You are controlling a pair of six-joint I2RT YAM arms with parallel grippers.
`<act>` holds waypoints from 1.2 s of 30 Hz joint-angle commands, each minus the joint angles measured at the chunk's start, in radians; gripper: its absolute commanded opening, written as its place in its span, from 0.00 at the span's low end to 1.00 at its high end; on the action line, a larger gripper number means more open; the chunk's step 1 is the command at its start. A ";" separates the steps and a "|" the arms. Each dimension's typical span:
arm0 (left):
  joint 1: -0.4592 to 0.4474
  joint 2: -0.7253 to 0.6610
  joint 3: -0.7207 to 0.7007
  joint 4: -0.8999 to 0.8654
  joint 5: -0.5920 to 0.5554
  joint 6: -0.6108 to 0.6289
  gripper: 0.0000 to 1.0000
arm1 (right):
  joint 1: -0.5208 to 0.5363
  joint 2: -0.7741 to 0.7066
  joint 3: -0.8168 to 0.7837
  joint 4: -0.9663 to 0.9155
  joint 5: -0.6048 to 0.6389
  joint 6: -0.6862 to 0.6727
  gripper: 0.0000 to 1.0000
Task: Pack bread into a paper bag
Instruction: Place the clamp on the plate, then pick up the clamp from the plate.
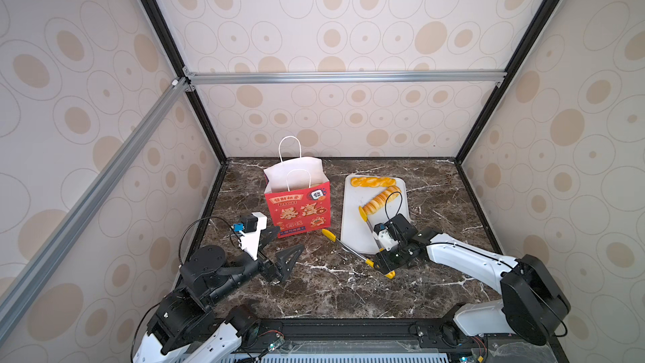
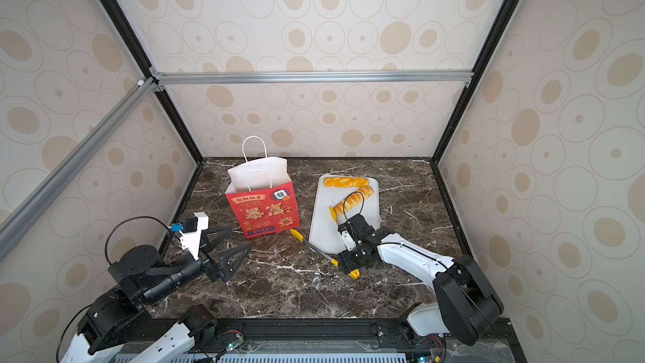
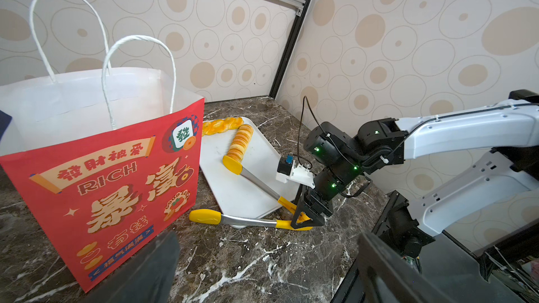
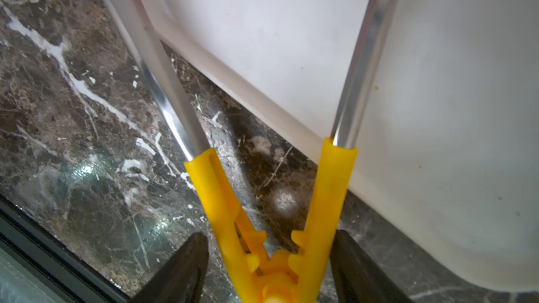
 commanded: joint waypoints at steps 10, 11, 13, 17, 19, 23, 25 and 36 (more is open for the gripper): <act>0.007 0.003 0.006 0.018 0.005 -0.002 0.98 | 0.126 0.110 0.094 -0.014 0.094 -0.054 1.00; 0.005 0.002 0.006 0.018 0.005 -0.002 0.99 | 0.137 0.122 0.103 -0.019 0.117 -0.050 1.00; 0.006 0.001 0.004 0.018 0.005 -0.002 0.98 | 0.159 0.147 0.119 -0.024 0.167 -0.042 1.00; 0.006 0.003 0.005 0.018 0.003 -0.003 0.99 | 0.185 0.190 0.153 -0.027 0.251 -0.032 1.00; 0.006 0.003 0.004 0.019 0.004 -0.003 0.99 | 0.189 0.218 0.177 -0.043 0.299 -0.034 1.00; 0.006 0.003 0.006 0.018 0.004 -0.002 0.98 | 0.191 0.252 0.209 -0.055 0.338 -0.033 0.99; 0.005 0.004 0.005 0.018 0.003 -0.002 0.99 | 0.190 0.258 0.214 -0.044 0.335 -0.028 0.99; 0.005 0.007 0.006 0.018 0.004 -0.003 0.99 | 0.191 0.304 0.228 -0.042 0.311 -0.002 0.71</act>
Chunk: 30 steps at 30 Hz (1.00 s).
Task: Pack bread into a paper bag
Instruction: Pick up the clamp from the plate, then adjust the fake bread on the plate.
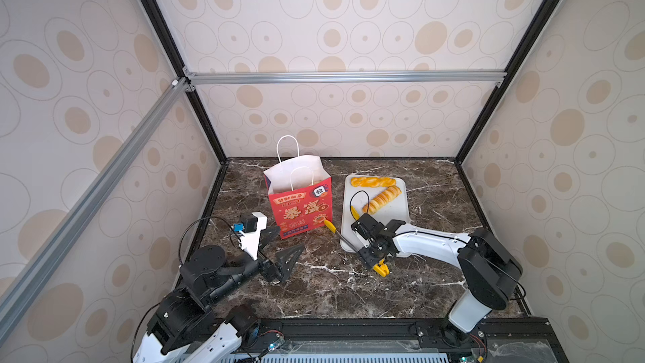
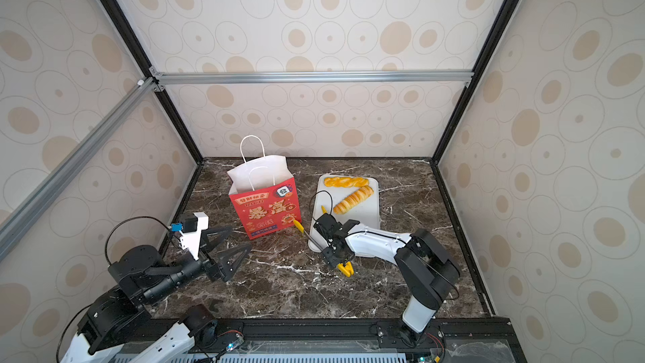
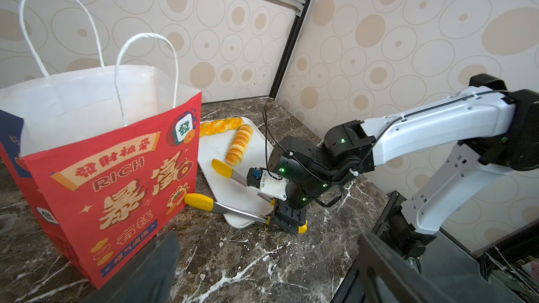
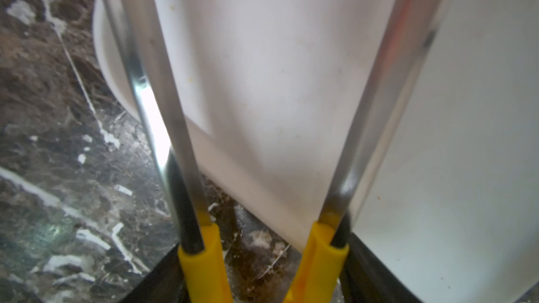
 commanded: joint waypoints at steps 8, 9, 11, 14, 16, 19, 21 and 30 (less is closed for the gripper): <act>0.006 0.009 0.006 0.017 0.005 -0.003 0.98 | 0.005 -0.094 -0.004 -0.074 0.005 0.015 0.59; 0.006 0.009 0.005 0.017 0.005 -0.003 0.99 | 0.006 -0.124 -0.006 -0.089 0.000 0.018 0.59; 0.007 0.010 0.006 0.017 0.006 -0.002 0.99 | 0.006 -0.181 0.000 -0.135 -0.008 0.024 0.59; 0.006 0.011 0.006 0.017 0.006 -0.002 0.99 | 0.006 -0.281 0.007 -0.217 0.008 0.035 0.58; 0.008 0.011 0.006 0.018 0.007 -0.001 0.98 | 0.005 -0.337 0.011 -0.272 0.029 0.043 0.58; 0.006 0.009 0.006 0.018 0.006 -0.002 0.99 | 0.006 -0.416 0.015 -0.335 0.084 0.061 0.57; 0.006 0.006 0.006 0.017 0.006 -0.002 0.98 | 0.006 -0.470 0.010 -0.342 0.125 0.069 0.56; 0.007 0.003 0.006 0.018 0.005 -0.003 0.98 | -0.130 -0.527 -0.029 -0.207 0.213 0.055 0.58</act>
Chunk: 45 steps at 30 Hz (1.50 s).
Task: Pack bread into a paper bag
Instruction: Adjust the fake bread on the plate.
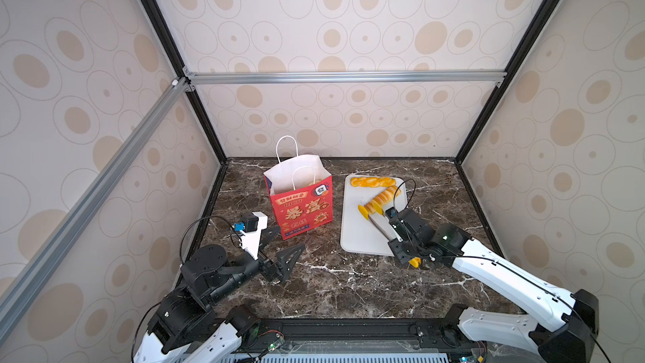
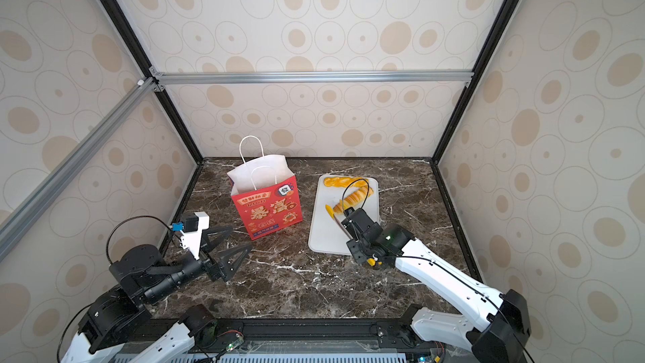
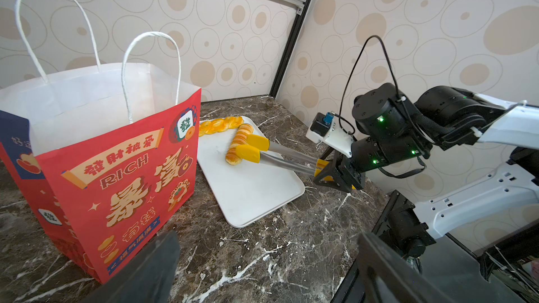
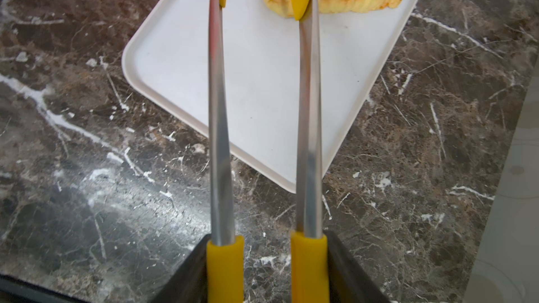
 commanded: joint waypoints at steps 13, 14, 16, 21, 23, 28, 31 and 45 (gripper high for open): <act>0.006 -0.007 0.005 0.020 0.010 -0.004 0.99 | -0.131 0.186 0.011 0.244 -0.014 -0.101 0.59; 0.006 -0.006 0.006 0.018 0.009 -0.004 0.98 | -0.136 0.184 0.000 0.283 -0.047 -0.112 0.59; 0.006 -0.007 0.008 0.019 0.010 -0.002 0.99 | -0.153 0.195 0.000 0.330 -0.116 -0.122 0.59; 0.008 -0.011 0.006 0.018 0.012 -0.003 0.99 | -0.200 0.334 0.101 0.315 -0.230 -0.127 0.59; 0.008 -0.015 0.005 0.019 0.010 -0.005 0.99 | -0.210 0.401 0.155 0.284 -0.262 -0.124 0.59; 0.005 -0.023 0.004 0.019 0.013 -0.007 0.99 | -0.212 0.489 0.239 0.154 -0.295 -0.084 0.57; 0.006 -0.029 0.003 0.021 0.013 -0.008 0.98 | -0.211 0.410 0.174 0.134 -0.287 -0.046 0.56; 0.008 -0.031 0.000 0.027 0.028 -0.012 0.98 | -0.201 -0.159 -0.095 0.070 -0.245 0.033 0.56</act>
